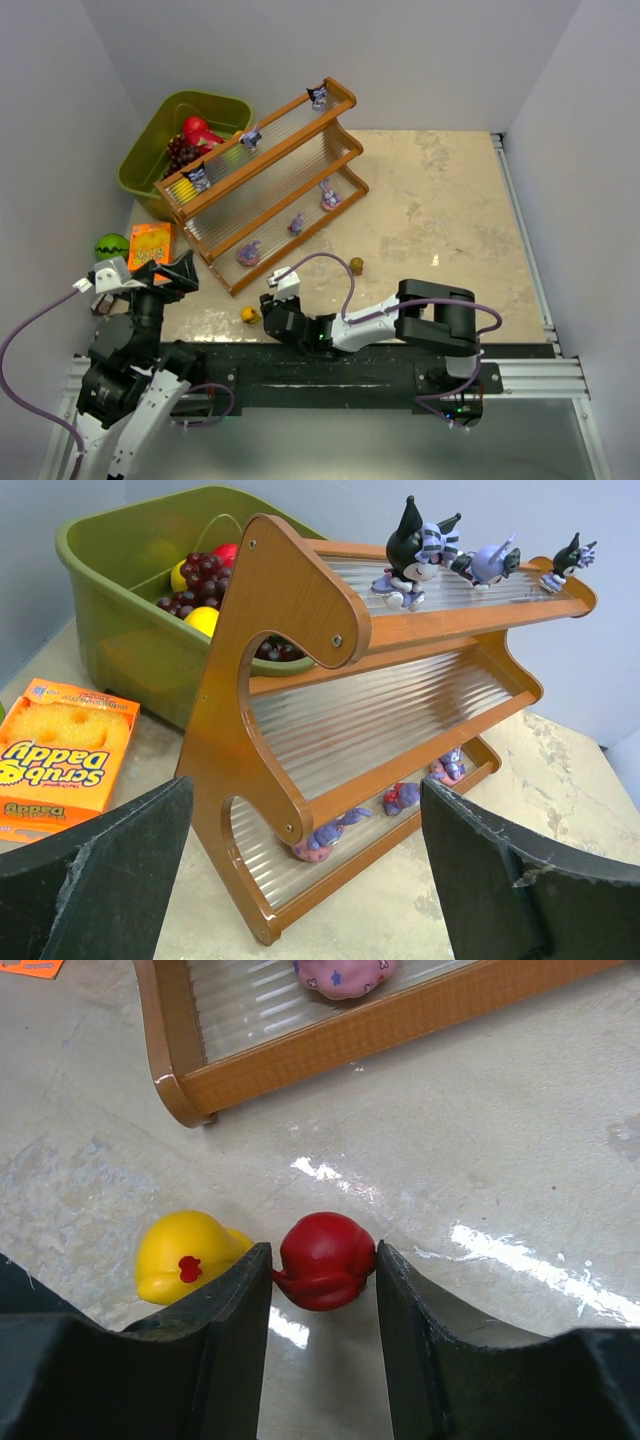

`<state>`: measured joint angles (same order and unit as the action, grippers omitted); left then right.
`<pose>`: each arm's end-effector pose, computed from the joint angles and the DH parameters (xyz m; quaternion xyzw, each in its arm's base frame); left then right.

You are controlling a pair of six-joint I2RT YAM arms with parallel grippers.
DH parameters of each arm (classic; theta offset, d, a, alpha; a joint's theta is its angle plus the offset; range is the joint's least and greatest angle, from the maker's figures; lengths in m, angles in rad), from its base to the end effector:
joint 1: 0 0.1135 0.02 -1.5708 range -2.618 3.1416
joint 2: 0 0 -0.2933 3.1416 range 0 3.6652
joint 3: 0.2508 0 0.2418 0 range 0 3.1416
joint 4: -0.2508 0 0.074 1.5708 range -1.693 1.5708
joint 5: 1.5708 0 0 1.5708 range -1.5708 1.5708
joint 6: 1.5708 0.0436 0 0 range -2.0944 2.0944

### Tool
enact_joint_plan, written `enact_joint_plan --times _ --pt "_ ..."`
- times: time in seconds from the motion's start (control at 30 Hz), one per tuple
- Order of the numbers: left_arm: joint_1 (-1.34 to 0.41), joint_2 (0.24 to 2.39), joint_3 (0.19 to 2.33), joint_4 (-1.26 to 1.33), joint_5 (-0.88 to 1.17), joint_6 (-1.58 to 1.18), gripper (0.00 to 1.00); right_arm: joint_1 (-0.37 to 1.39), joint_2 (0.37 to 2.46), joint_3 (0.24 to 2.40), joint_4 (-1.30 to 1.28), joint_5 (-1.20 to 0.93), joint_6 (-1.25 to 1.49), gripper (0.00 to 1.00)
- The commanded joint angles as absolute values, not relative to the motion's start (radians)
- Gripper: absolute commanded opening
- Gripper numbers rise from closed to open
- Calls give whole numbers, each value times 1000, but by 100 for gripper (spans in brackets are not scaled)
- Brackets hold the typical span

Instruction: Place and organize the plastic toys onto the shelf

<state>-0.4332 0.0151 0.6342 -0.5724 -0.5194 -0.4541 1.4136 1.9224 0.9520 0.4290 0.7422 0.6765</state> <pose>0.0040 0.0220 0.3079 -0.1927 0.6653 -0.1400 0.7076 0.0908 0.3843 0.1748 -0.1257 0.8210 0.2384 0.5033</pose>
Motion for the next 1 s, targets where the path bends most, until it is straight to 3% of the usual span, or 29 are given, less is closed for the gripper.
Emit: enact_joint_plan --times 0.0,0.43,0.97 --pt "-431 -57 630 -551 -523 -466 98 1413 1815 986 405 811 646 16" --pt "-431 -12 672 -617 -643 -522 96 1364 1640 1172 287 721 313 16" --pt "-431 -32 664 -627 -653 -541 100 1220 1850 1534 235 445 147 17"
